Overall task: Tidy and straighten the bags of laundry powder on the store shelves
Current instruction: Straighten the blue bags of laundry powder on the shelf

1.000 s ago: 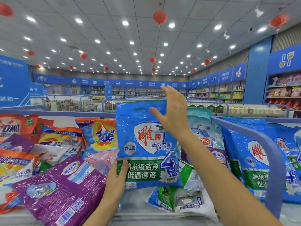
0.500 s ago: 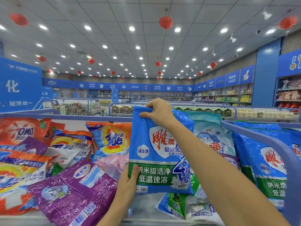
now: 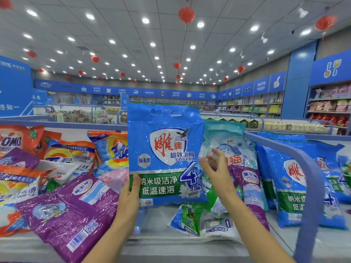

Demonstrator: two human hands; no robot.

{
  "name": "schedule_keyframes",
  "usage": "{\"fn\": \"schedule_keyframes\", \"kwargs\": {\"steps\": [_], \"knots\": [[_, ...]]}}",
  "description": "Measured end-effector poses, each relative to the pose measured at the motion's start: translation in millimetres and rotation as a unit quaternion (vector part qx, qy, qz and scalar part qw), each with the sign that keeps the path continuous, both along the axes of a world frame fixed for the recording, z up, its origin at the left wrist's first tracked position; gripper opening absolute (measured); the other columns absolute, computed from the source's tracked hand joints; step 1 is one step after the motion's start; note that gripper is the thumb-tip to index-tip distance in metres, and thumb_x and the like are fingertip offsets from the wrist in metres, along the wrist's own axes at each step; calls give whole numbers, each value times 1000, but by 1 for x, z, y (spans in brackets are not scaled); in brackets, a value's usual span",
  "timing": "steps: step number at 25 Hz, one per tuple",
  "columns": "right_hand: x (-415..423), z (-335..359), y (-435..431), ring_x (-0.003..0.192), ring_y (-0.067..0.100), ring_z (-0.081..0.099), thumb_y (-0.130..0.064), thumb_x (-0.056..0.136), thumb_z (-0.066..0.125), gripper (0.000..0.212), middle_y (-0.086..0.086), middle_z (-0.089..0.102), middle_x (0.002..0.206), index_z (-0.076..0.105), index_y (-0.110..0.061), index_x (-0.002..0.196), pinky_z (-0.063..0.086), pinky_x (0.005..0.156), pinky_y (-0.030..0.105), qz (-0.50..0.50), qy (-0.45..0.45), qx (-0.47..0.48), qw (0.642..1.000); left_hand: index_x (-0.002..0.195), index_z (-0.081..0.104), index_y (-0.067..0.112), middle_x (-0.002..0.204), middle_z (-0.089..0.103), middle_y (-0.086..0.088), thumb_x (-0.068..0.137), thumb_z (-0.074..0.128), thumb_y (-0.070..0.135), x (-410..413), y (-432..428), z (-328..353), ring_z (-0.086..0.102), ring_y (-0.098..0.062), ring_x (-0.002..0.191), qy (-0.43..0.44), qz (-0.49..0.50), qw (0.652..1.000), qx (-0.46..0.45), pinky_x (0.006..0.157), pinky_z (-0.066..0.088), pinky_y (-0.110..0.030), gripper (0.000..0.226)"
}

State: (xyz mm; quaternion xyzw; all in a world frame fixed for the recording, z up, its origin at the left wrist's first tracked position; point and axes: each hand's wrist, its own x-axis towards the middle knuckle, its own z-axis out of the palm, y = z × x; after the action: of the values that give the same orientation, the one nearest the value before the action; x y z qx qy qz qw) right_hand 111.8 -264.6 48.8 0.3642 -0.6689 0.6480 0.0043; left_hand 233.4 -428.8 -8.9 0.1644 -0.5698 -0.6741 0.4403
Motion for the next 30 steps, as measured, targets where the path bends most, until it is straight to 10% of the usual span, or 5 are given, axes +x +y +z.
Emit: {"fn": "schedule_keyframes", "kwargs": {"steps": [7, 13, 18, 26, 30], "knots": [[7, -33, -13, 43, 1, 32, -50, 88, 44, 51, -10, 39, 41, 38, -11, 56, 25, 51, 23, -30, -9, -24, 999, 87, 58, 16, 63, 71, 4, 96, 38, 38, -3, 12, 7, 65, -7, 48, 21, 6, 999, 28, 37, 47, -18, 30], [26, -33, 14, 69, 39, 56, -72, 81, 38, 80, 32, 60, 82, 56, 6, 86, 46, 67, 47, -29, -21, -30, 999, 86, 57, 20, 58, 69, 12, 97, 37, 34, 0, 32, 14, 65, -3, 49, 25, -7, 1000, 3, 42, 51, -18, 27], [38, 6, 89, 118, 5, 51, -68, 75, 42, 71, -8, 56, 127, 50, -19, 127, 36, 107, 29, 1, 13, -26, 1000, 83, 56, 27, 57, 68, 17, 95, 36, 41, 9, 94, 63, 63, 3, 50, 48, -22, 997, -62, 47, 52, -19, 28], [12, 52, 267, 58, -21, 54, -34, 91, 43, 12, -25, 59, 70, 50, -31, 83, 47, 61, 2, -104, 53, -79, 990, 82, 54, 32, 87, 64, 12, 82, 38, 61, -46, 252, 111, 64, -10, 86, 76, -132, 979, -134, 86, 51, -41, 33], [-54, 38, 361, 68, -22, 49, -32, 97, 39, 15, -17, 55, 96, 53, -26, 101, 37, 66, -2, -127, 10, -39, 991, 82, 53, 30, 90, 63, 9, 95, 37, 46, -113, 341, 100, 65, -3, 86, 53, -136, 975, -170, 80, 51, -22, 26]]}}
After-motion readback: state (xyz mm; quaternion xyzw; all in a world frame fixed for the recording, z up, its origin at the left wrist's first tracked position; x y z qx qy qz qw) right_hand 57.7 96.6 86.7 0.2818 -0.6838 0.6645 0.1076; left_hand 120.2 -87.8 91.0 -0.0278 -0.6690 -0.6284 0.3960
